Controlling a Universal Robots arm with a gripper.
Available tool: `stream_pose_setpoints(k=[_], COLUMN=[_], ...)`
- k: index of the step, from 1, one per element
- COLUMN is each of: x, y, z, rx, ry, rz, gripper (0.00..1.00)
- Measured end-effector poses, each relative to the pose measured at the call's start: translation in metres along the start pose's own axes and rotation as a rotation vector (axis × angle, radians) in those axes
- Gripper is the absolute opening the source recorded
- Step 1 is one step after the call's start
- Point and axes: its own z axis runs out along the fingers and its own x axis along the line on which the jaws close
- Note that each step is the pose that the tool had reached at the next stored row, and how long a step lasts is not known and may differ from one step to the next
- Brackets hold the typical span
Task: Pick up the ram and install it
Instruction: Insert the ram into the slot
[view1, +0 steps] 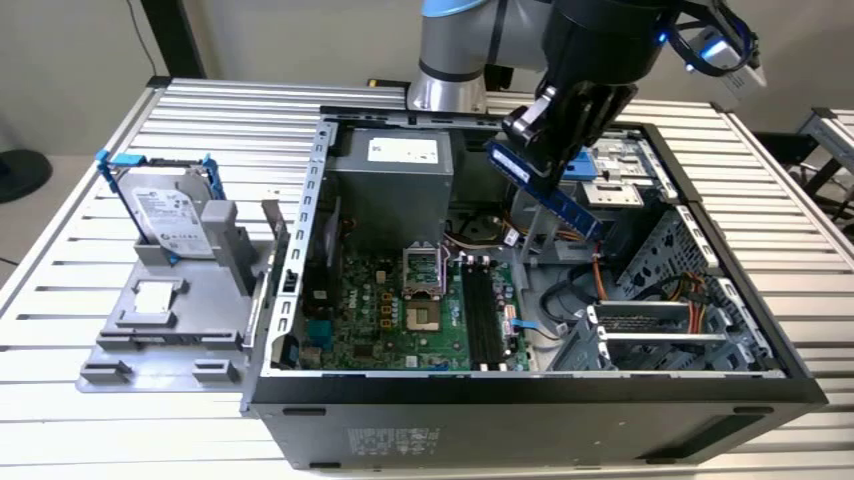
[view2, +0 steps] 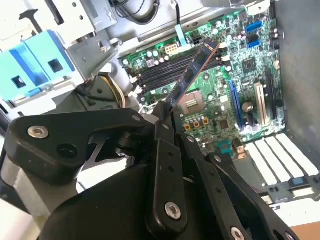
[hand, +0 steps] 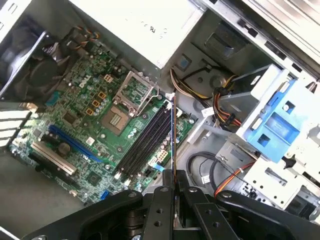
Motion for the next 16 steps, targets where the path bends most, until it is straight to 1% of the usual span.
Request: stream_pose_setpoints(k=[16], x=[0.0], y=[0.0], z=[-0.0001], rx=[0.0078], ry=[-0.0093], rz=[0.262], gripper=[0.0])
